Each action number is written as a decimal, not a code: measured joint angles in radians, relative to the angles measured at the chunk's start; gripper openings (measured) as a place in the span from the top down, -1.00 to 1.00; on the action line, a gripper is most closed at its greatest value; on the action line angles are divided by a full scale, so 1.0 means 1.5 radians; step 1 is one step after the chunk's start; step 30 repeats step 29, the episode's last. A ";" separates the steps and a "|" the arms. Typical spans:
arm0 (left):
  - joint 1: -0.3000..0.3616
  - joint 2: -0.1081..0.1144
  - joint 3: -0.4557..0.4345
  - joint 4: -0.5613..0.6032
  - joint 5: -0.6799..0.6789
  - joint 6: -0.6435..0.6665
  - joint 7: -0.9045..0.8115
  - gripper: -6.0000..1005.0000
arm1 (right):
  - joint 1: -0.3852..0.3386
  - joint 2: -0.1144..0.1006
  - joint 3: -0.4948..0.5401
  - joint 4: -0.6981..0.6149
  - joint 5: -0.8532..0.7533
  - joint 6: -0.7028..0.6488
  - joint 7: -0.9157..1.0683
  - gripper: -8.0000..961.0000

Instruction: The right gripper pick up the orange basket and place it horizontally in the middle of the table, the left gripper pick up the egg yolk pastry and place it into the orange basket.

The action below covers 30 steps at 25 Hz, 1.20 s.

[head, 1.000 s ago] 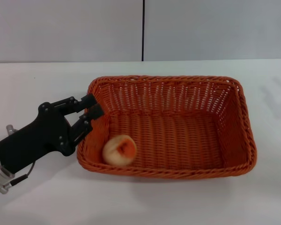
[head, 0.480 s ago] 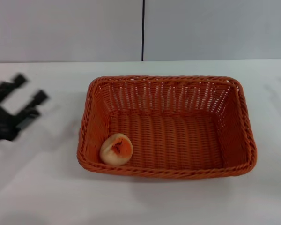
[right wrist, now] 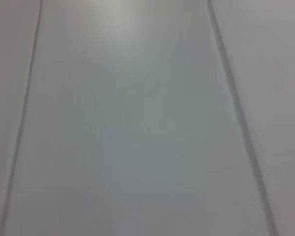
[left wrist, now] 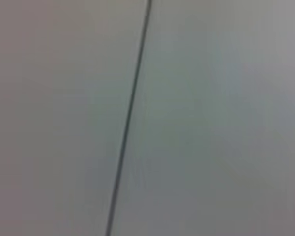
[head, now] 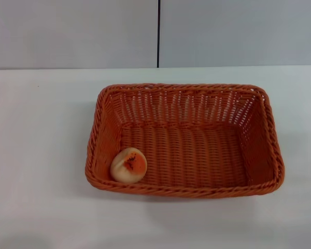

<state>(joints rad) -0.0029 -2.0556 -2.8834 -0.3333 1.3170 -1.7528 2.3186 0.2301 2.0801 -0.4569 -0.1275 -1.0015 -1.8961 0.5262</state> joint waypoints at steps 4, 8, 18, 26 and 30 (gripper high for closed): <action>0.012 0.002 0.000 -0.010 -0.020 0.023 -0.001 -0.61 | 0.002 0.001 0.076 0.077 0.000 -0.055 -0.051 -0.25; 0.007 0.003 -0.001 -0.012 -0.039 0.056 0.002 -0.61 | 0.001 0.001 0.112 0.124 0.000 -0.065 -0.062 -0.42; -0.001 -0.006 -0.001 0.029 -0.073 0.058 0.013 -0.61 | 0.035 -0.001 0.147 0.127 0.000 -0.054 -0.096 -0.67; -0.011 -0.007 0.001 0.083 -0.081 0.049 0.049 -0.61 | 0.035 -0.001 0.141 0.097 -0.006 -0.044 -0.127 -0.67; -0.011 -0.007 0.004 0.102 -0.079 0.036 0.055 -0.61 | 0.034 0.000 0.140 0.096 -0.006 -0.051 -0.129 -0.67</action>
